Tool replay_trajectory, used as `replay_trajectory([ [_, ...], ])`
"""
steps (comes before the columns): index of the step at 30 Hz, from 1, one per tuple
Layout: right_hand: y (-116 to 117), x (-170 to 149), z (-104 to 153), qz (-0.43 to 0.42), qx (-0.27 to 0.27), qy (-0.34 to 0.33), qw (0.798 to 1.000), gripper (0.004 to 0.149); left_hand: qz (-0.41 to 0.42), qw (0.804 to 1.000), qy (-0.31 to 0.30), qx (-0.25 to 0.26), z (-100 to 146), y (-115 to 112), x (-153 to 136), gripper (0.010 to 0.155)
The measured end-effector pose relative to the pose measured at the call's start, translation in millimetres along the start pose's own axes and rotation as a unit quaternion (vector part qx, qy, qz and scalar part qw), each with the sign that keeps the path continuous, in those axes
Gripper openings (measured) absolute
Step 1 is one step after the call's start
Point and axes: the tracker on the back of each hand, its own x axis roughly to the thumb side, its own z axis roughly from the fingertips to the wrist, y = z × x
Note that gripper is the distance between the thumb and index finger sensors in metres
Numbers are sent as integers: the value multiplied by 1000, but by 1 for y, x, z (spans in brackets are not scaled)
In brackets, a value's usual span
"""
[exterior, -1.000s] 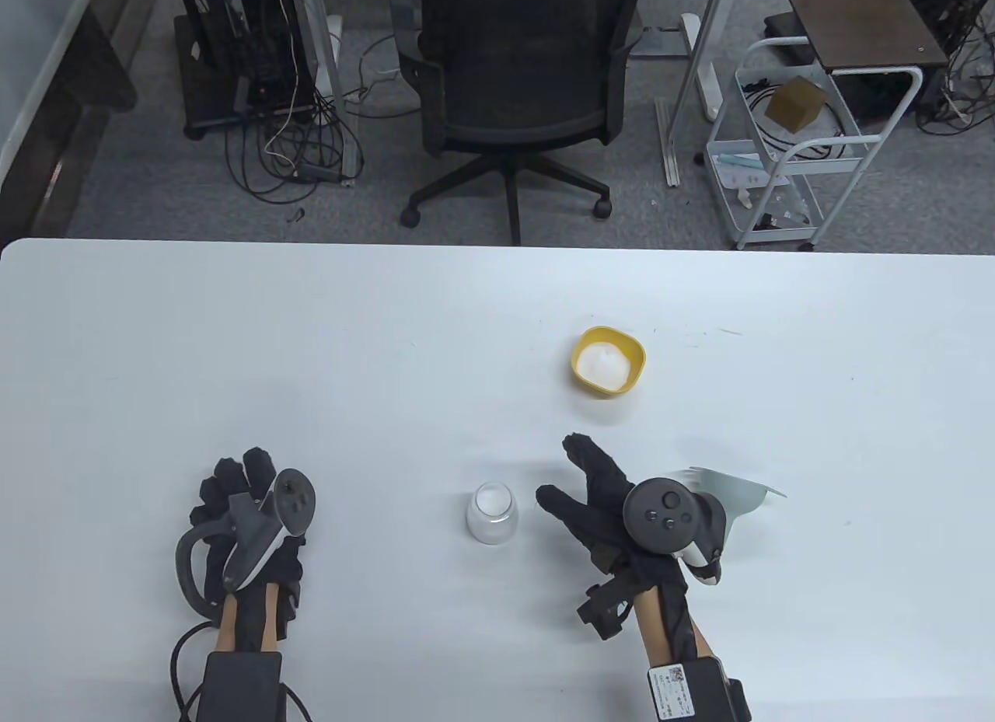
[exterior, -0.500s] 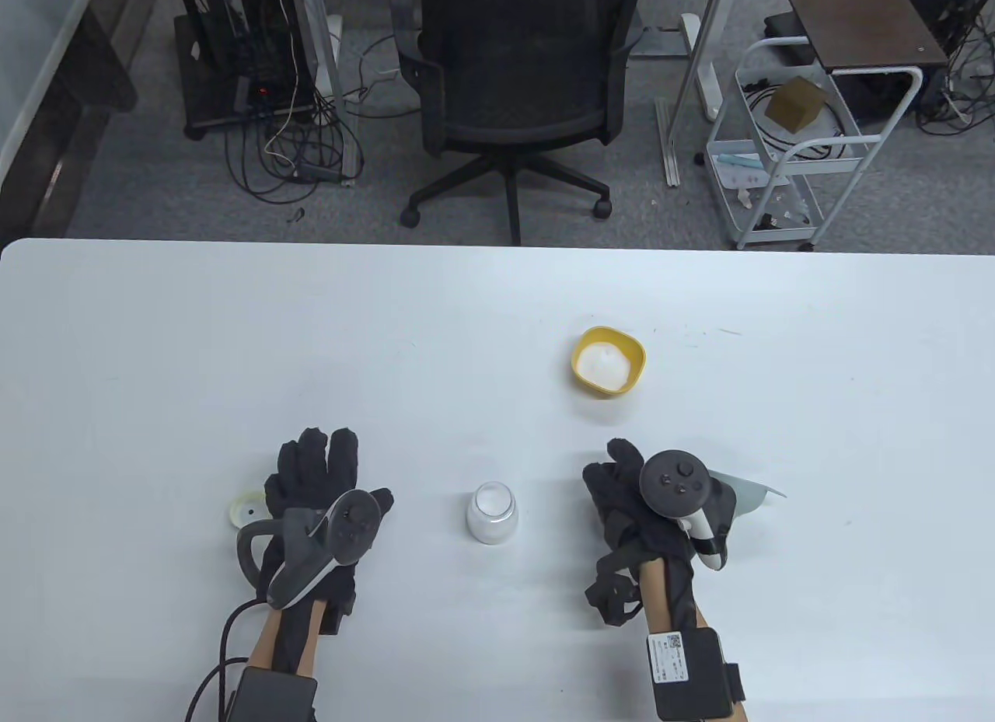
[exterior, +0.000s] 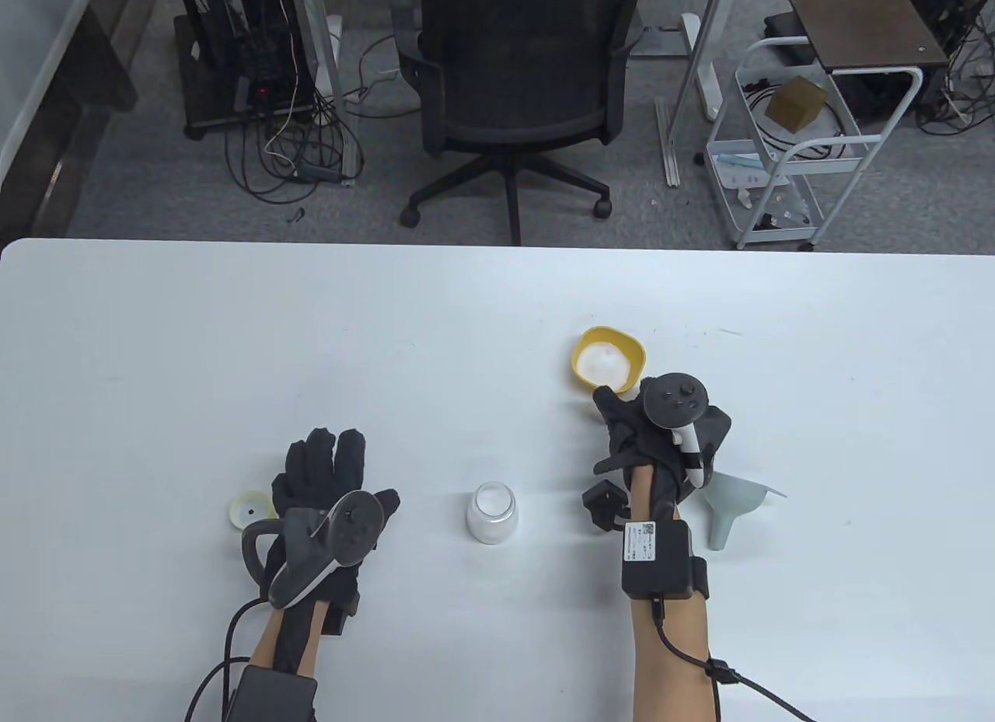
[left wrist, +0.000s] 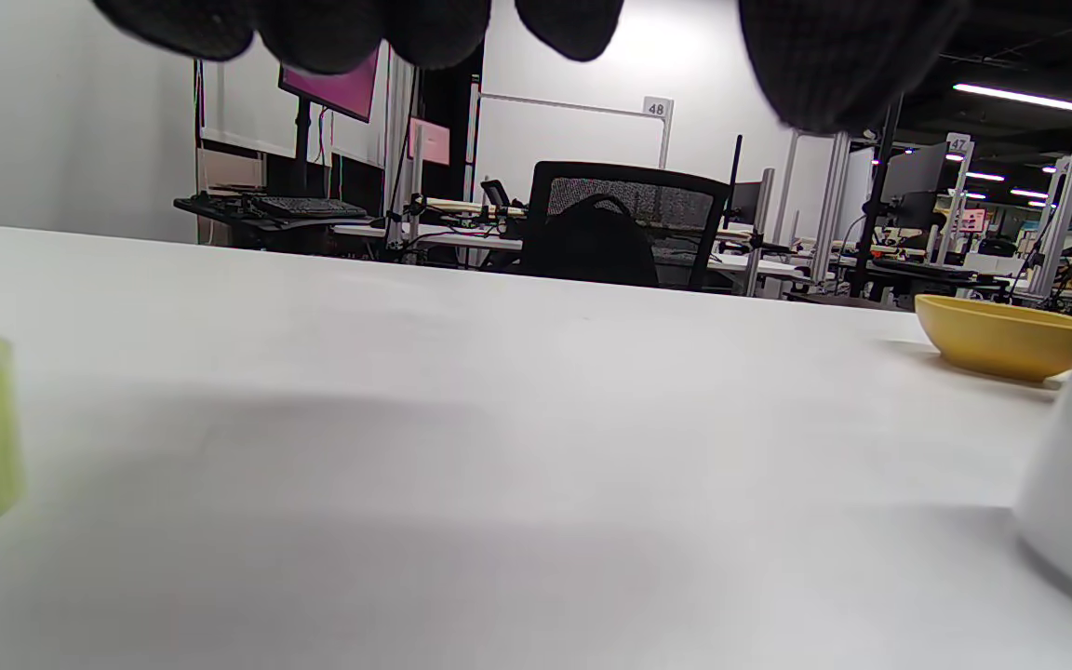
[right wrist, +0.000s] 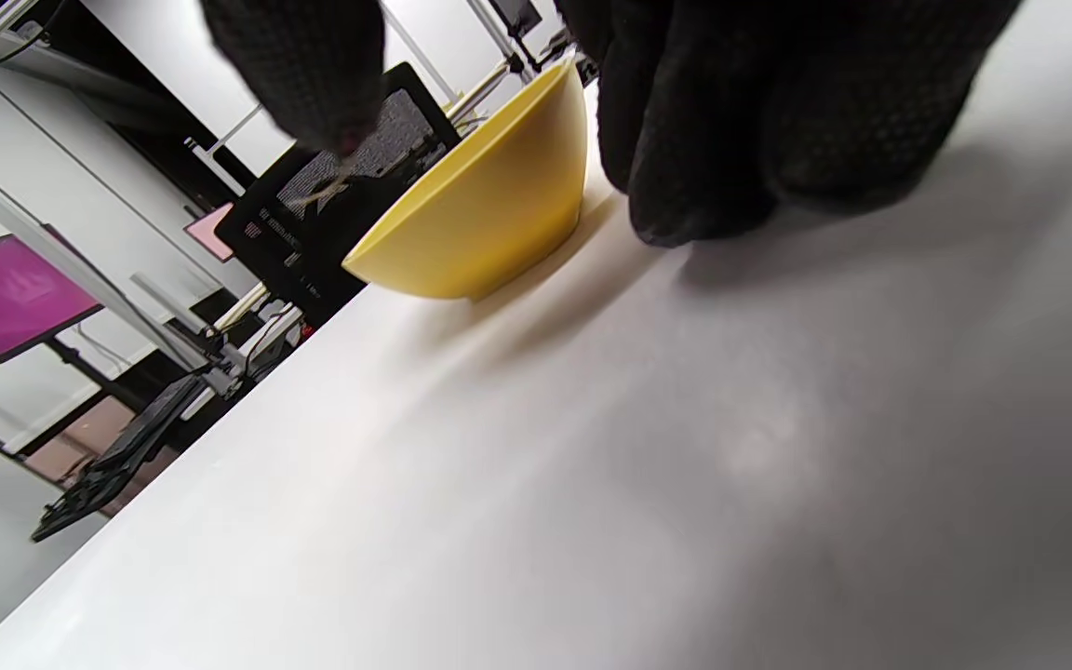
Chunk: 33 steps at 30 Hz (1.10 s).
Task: Unscrew the press dispenser and pour salt into it
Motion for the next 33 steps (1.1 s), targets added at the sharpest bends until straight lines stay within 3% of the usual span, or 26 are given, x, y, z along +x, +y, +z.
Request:
replay_trajectory([
  [10, 8, 16, -30, 63, -11, -13, 998, 128, -25, 1000, 1, -9, -4, -9, 0, 96],
  [15, 15, 21, -43, 98, 37, -51, 993, 135, -27, 1000, 4, -12, -6, -12, -3, 96],
  [20, 21, 21, -53, 148, 56, -70, 985, 131, -40, 999, 8, -16, -7, -16, -5, 96],
  [22, 22, 21, -55, 173, 40, -67, 982, 127, -43, 999, 10, -19, -9, -18, -6, 96],
  [33, 22, 20, -49, 171, 19, -87, 981, 125, -44, 999, 3, -27, -9, -23, -3, 97],
])
